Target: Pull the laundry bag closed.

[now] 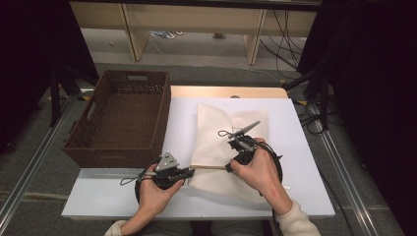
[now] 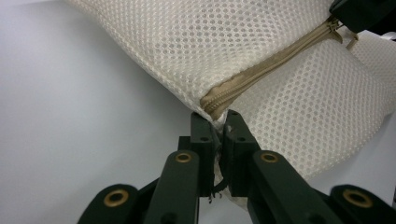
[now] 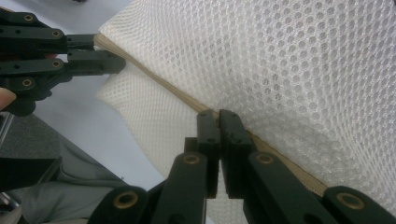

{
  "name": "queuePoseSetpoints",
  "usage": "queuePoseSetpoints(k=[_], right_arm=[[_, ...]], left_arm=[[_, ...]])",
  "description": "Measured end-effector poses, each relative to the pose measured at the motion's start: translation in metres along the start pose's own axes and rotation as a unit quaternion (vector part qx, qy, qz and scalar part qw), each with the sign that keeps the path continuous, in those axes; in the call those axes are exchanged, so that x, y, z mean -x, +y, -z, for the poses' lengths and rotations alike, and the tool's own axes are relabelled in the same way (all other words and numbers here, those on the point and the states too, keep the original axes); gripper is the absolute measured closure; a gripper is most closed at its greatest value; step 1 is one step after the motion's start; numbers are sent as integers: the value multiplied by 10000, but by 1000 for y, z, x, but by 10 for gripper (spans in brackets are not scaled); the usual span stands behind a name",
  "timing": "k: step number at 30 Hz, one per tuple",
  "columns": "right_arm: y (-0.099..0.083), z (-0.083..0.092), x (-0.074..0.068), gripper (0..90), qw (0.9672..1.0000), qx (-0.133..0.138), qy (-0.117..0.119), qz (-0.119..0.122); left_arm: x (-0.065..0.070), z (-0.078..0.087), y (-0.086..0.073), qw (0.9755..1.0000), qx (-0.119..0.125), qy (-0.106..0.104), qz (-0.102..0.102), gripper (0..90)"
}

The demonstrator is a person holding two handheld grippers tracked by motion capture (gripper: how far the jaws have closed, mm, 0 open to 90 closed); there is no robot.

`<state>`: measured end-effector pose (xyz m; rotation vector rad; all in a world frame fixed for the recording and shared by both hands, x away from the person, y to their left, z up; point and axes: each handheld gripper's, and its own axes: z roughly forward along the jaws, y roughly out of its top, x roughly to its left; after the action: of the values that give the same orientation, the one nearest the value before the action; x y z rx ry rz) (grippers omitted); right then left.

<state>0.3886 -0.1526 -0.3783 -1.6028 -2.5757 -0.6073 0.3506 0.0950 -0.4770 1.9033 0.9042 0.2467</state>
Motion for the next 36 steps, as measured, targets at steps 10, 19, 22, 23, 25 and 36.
queuePoseSetpoints(k=[10, 19, 22, 23, 25, 36], right_arm=[[0, 2, 5, 885, 9999, -73, -80, -22], [-1, 3, 5, 884, 9998, -101, -101, -112], [-2, 3, 7, 884, 10000, -28, -50, -16], [-2, 3, 6, 884, 10000, -40, -64, -40], [-2, 3, 6, 884, 9999, -30, -117, -55], [-5, 2, 9, 884, 9999, -8, -126, 38]], left_arm=[[0, 0, 0, 10000, 33, -4, 2, 840], [0, 0, 0, 10000, 42, -12, 11, 840], [-1, 0, 0, 10000, 46, -25, 26, 841], [-1, 0, 0, 10000, 44, -21, 21, 841], [0, -1, -1, 9999, 75, -33, 59, 840], [-2, 0, 0, 10000, -1, -1, -27, 842]])
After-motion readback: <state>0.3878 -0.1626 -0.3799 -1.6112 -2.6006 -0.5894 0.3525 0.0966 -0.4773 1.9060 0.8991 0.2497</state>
